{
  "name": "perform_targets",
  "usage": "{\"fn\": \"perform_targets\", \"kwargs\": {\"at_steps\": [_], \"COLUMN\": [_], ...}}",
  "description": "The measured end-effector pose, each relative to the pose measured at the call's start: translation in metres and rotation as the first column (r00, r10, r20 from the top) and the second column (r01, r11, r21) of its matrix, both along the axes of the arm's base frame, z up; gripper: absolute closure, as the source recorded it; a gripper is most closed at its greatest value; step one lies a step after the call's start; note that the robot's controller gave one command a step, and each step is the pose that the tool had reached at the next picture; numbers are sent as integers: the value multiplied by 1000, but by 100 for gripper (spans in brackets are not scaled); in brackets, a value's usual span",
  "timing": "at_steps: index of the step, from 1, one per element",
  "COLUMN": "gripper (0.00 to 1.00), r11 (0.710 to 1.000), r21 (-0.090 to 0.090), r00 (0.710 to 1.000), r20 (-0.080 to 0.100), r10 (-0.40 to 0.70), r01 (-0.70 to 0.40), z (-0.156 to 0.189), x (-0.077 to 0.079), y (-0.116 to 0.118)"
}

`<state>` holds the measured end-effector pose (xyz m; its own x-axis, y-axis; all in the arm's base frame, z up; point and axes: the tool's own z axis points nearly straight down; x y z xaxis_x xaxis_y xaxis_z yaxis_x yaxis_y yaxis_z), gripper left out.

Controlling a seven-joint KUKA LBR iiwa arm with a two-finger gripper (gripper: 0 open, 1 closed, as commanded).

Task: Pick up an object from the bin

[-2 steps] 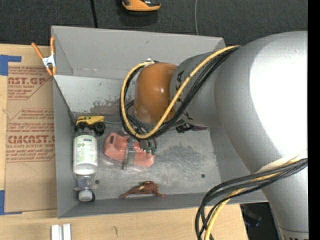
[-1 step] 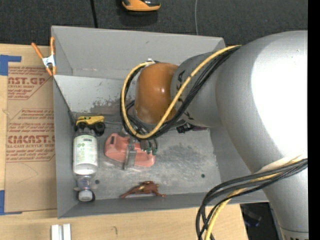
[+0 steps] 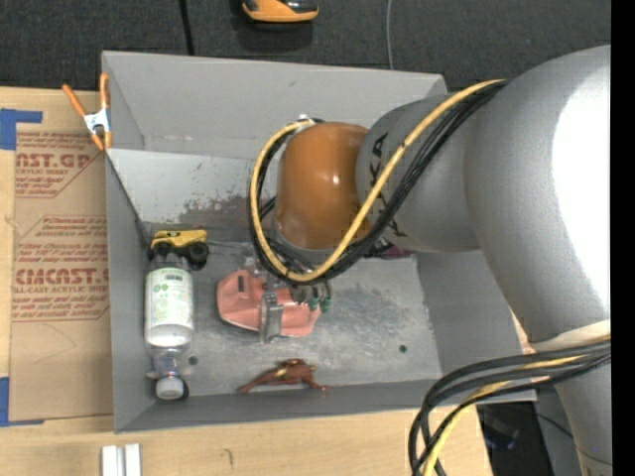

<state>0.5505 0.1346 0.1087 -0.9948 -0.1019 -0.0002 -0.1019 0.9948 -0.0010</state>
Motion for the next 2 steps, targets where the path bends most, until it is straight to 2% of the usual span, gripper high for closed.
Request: {"fn": "perform_targets", "kwargs": {"at_steps": [1, 2], "gripper": [100, 100], "r11": [999, 1000], "r21": [0, -1], "r00": [999, 1000], "r20": [-12, -10], "r10": [33, 11], "r01": [-33, -11], "z": [46, 114], "x": [12, -2], "y": [-1, 14]}}
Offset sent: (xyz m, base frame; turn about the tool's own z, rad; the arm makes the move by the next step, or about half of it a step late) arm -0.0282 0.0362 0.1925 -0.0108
